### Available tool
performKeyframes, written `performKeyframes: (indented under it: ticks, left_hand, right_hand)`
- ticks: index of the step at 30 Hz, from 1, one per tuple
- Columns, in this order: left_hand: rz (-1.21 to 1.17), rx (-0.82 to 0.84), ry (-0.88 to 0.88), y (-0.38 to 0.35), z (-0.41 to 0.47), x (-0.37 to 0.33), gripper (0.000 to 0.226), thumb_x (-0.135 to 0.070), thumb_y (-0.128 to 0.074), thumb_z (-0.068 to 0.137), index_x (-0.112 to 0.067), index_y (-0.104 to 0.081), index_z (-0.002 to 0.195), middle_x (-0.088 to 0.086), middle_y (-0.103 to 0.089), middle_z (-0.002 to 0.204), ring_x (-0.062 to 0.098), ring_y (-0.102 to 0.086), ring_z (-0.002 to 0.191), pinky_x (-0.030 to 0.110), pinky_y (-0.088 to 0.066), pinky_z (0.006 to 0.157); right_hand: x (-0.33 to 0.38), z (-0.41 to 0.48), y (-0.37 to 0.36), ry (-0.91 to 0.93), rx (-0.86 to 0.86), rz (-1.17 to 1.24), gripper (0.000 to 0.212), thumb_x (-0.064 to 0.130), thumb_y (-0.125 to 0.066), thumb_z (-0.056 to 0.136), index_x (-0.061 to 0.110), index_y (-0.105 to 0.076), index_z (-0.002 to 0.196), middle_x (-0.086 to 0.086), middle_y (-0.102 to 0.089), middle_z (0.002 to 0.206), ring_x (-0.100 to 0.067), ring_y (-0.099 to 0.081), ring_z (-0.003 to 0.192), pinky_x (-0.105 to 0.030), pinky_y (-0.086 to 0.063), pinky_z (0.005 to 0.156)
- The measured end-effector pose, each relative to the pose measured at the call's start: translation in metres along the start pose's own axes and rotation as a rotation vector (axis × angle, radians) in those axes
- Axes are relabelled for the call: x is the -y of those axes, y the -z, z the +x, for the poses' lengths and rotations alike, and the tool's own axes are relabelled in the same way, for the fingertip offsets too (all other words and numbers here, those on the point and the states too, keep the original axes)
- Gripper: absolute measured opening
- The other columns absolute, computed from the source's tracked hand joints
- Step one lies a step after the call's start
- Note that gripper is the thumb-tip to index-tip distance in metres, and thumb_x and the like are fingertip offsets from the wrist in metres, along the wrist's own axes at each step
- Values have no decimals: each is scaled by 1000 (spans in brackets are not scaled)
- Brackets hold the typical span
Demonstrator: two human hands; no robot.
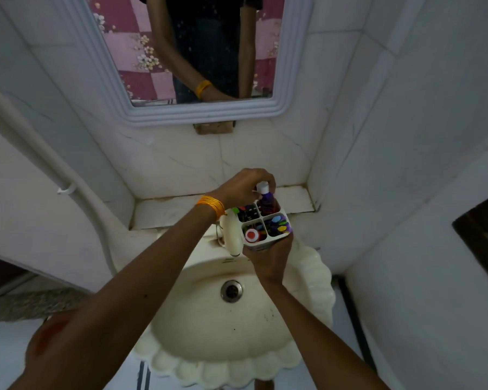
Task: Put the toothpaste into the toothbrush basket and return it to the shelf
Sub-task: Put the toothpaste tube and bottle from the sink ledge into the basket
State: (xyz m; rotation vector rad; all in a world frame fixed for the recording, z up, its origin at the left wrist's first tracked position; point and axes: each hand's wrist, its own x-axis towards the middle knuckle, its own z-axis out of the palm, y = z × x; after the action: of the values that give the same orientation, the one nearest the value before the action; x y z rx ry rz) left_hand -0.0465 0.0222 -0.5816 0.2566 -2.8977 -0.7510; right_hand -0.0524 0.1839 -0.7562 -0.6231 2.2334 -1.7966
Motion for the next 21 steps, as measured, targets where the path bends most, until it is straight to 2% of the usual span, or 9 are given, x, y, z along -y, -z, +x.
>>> performKeyframes:
  ticks: [1,4,6,10,12,15,19,21]
  left_hand:
    - [15,26,3,-6,2,0,32,8,-68,75,-8,-69,102,10,-69,110,28,-63,101,39,-54,86]
    - [71,112,13,-22,7,3,28,6,-67,74,-8,-69,99,11,-70,106,30,-63,98,43,-53,85]
    - [76,120,30,-25,12,3,29,6,-65,73,-9,-69,97,10,-70,105,30,-63,98,43,-53,84]
    - [116,178,83,-20,23,3,24,1,-70,72,-13,-73,92,10,-73,100,25,-62,90,38,-52,82]
    - [136,213,102,-20,25,4,20,-2,-74,72,-13,-75,88,10,-74,99,24,-61,91,35,-51,82]
    - [180,231,96,-23,26,1,19,-1,-74,71,-11,-75,87,10,-74,99,29,-63,98,36,-50,84]
    - [194,179,122,-27,25,0,32,-7,-80,70,-8,-70,100,11,-71,109,30,-58,104,33,-44,82]
    - [195,170,145,-29,24,2,32,-13,-80,73,-9,-68,103,10,-70,110,29,-57,105,32,-41,80]
  right_hand:
    - [0,0,0,-7,-5,5,126,25,-104,47,2,-35,150,-14,-52,144,-25,-55,134,-4,-40,107]
    - [2,-1,1,-41,-23,42,124,39,-97,44,10,-36,148,-11,-52,140,-26,-58,131,-28,-52,109]
    - [3,-1,1,-40,-33,34,122,43,-94,44,13,-36,147,-9,-53,139,-26,-59,130,-32,-54,107]
    - [1,-1,0,-49,-42,14,122,37,-99,43,24,-34,146,-7,-53,140,-26,-60,130,-44,-58,105]
    - [0,0,-1,-57,-46,7,123,35,-100,42,22,-34,146,-7,-53,140,-26,-60,130,-47,-59,103]
    - [-1,0,0,-47,-35,4,123,37,-99,44,14,-35,147,-9,-53,140,-26,-60,130,-43,-58,105]
    - [1,-1,0,-41,-7,13,124,43,-95,45,11,-34,148,-8,-52,141,-23,-58,131,-13,-49,104]
    - [2,0,0,-55,-9,15,124,43,-95,45,12,-34,148,-7,-52,140,-23,-58,130,-15,-49,103]
